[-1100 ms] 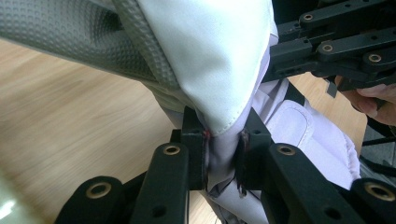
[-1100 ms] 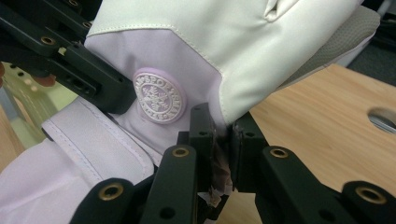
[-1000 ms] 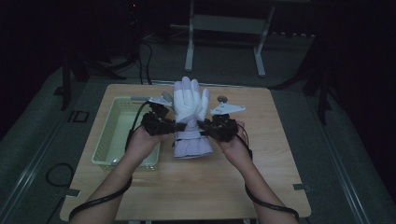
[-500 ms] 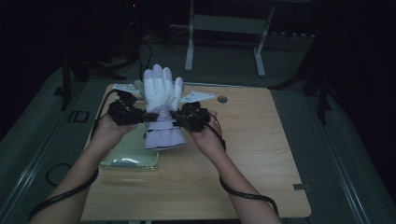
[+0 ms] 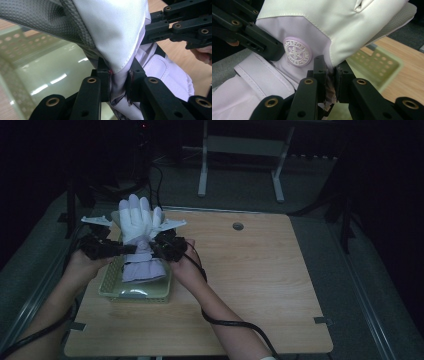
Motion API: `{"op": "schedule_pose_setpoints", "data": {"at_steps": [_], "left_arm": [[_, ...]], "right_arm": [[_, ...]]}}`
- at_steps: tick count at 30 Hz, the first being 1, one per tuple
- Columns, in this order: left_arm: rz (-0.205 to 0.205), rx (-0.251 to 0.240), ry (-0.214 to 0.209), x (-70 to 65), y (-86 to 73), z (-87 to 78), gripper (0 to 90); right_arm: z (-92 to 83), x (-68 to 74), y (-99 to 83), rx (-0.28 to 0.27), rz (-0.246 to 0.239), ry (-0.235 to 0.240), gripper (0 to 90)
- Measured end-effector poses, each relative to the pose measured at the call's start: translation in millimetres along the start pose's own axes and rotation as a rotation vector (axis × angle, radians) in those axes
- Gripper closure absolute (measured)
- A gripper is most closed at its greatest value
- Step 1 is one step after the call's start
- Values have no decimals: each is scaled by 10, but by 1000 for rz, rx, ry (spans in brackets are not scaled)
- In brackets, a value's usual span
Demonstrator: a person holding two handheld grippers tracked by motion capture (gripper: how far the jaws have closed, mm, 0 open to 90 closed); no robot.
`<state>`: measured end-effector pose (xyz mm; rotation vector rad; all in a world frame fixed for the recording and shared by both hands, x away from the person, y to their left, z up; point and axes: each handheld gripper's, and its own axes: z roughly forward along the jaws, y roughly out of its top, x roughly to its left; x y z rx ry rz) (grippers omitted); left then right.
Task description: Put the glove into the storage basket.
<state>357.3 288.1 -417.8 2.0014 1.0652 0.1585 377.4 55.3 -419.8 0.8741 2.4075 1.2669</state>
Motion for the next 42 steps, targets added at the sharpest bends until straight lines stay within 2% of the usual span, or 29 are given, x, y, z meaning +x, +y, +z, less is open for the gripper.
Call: {"op": "schedule_pose_setpoints", "data": {"at_steps": [2, 3, 5, 10, 13, 18, 20, 23, 25, 29, 31, 34, 37, 42], "left_arm": [[-11, -6, 4, 31, -52, 20, 769], [-30, -2, 0, 97, -137, 73, 769], [-54, 13, -10, 179, -218, 151, 769], [-92, 53, -19, 311, -344, 369, 769], [-111, 92, -24, 353, -395, 498, 767], [-138, 163, -1, 373, -441, 637, 762], [-135, 196, 13, 376, -467, 678, 759], [-153, 218, 21, 400, -491, 706, 757], [-169, 227, 27, 411, -500, 725, 756], [-183, 269, 72, 397, -494, 773, 722], [-192, 307, 119, 395, -494, 804, 658], [-180, 352, 187, 370, -484, 849, 566], [-151, 388, 262, 304, -459, 924, 490], [-143, 390, 299, 277, -452, 951, 453]], "right_arm": [[59, 27, -25, 1, 7, 1, 815], [111, 41, -47, 6, 8, 1, 815], [262, 63, -125, 38, 13, -3, 814], [491, 24, -279, 94, 34, -3, 814], [585, 3, -375, 133, 35, -13, 814], [698, 1, -487, 187, 34, -23, 812], [752, 22, -525, 217, 33, -23, 810], [796, 87, -520, 243, -27, -50, 807], [828, 83, -512, 264, -19, -44, 806], [888, 108, -506, 301, -26, -55, 772], [898, 120, -504, 305, -18, -60, 725], [897, 134, -513, 293, -18, -56, 641], [873, 120, -511, 270, -5, -28, 539], [797, 86, -498, 245, -5, -23, 482]]}}
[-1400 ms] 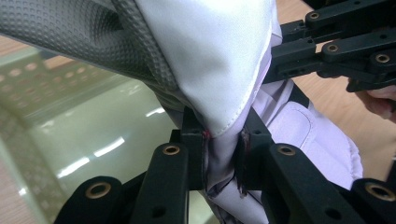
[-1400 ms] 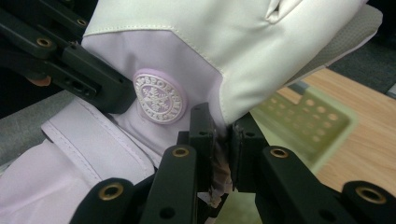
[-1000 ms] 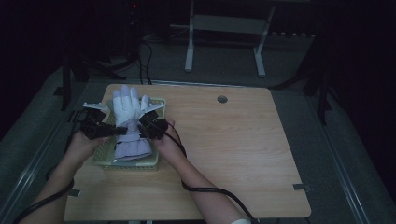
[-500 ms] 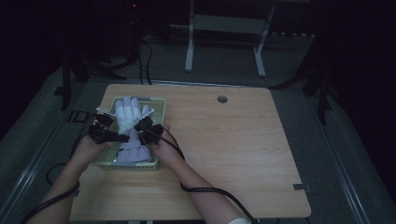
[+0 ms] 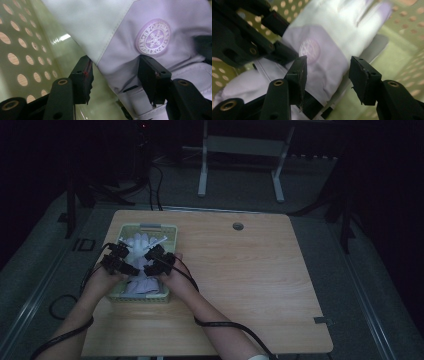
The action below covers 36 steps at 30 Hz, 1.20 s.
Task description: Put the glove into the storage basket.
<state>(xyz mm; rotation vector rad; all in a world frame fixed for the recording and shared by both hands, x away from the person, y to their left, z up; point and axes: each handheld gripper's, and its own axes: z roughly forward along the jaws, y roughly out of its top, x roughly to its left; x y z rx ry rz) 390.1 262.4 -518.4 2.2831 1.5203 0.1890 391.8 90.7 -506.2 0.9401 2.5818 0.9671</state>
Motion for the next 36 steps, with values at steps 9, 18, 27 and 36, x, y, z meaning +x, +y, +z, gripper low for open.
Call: {"op": "schedule_pose_setpoints", "data": {"at_steps": [9, 18, 27, 36], "left_arm": [[32, -201, -53, 0, -106, -174, 234], [82, -386, -79, -239, -182, -334, 84], [121, -446, -155, -619, -134, -432, 85], [178, -488, -219, -1072, -93, -502, 86]], "right_arm": [[-321, -210, 4, -121, 1, 62, 307], [-540, -482, -113, -145, -35, 112, 142], [-733, -668, -312, -147, -53, 133, 141], [-952, -845, -500, -152, -62, 120, 143]]}}
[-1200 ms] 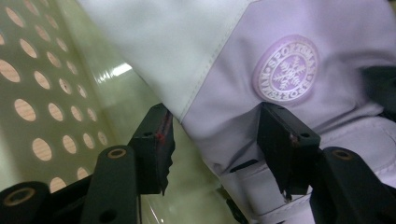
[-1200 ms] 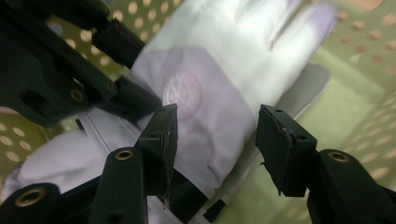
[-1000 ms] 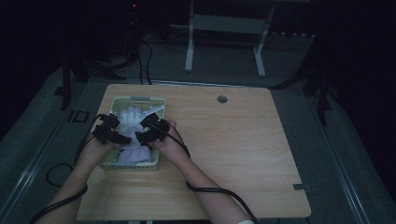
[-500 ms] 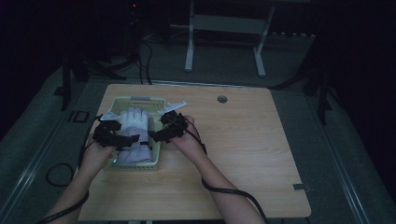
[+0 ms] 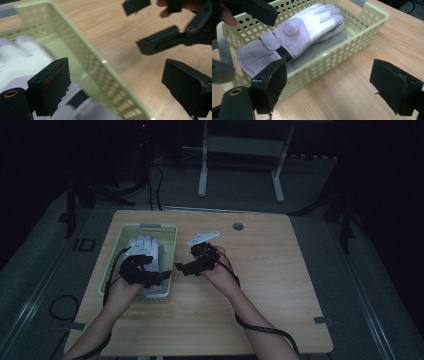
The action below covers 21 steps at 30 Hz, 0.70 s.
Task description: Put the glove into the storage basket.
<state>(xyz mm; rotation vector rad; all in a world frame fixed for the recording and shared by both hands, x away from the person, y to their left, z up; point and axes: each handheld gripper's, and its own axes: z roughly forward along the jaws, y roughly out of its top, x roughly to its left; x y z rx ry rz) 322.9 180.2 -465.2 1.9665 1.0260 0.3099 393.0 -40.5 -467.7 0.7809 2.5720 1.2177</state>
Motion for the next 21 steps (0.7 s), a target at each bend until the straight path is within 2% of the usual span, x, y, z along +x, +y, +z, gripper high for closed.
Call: {"op": "schedule_pose_setpoints", "data": {"at_steps": [4, 12, 18, 21], "left_arm": [[7, -19, -51, -175, 51, 35, 86], [53, -25, -138, -501, 95, 164, 86], [81, -23, -173, -697, 83, 269, 86], [84, -22, -179, -727, 76, 289, 86]], "right_arm": [[-107, -68, -88, 3, 8, -1, 143], [-292, -197, -277, 11, 15, -11, 143], [-404, -292, -428, 13, 25, -9, 143], [-420, -301, -452, 14, 24, -11, 143]]}}
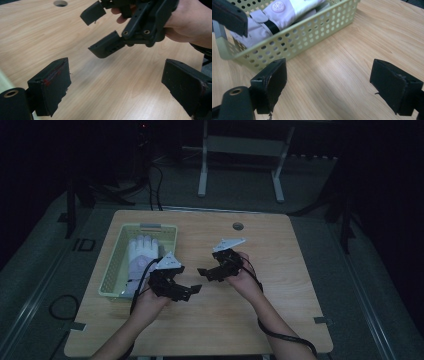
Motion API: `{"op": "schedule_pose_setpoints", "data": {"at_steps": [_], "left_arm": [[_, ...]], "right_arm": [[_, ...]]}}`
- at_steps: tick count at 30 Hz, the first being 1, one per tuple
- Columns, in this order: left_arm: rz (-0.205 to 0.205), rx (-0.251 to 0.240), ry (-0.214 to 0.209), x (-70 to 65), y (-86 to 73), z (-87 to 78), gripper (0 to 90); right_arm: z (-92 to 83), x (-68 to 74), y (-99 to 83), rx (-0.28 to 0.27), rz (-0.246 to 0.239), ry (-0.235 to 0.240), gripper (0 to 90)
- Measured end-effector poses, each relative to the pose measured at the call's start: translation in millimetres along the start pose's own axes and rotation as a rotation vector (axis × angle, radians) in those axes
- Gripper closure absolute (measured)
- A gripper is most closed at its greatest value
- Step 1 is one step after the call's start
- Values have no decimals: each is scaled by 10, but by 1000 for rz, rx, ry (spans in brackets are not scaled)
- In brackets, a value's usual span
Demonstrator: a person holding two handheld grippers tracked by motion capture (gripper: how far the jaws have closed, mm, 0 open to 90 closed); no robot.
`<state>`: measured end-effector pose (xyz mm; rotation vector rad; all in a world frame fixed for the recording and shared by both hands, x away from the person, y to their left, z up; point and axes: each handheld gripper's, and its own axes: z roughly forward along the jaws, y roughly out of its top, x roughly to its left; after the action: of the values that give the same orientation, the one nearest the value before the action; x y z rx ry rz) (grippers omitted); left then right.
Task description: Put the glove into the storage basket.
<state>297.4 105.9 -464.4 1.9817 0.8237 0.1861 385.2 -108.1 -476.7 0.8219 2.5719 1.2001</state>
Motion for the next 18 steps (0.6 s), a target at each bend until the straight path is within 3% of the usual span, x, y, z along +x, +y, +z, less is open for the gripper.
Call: {"op": "schedule_pose_setpoints", "data": {"at_steps": [3, 18], "left_arm": [[22, 11, -20, -132, -34, 130, 86], [111, 11, -96, -411, -213, 406, 86]], "right_arm": [[-47, -54, -135, 10, 3, -4, 143], [-158, -188, -584, 13, 35, 13, 142]]}}
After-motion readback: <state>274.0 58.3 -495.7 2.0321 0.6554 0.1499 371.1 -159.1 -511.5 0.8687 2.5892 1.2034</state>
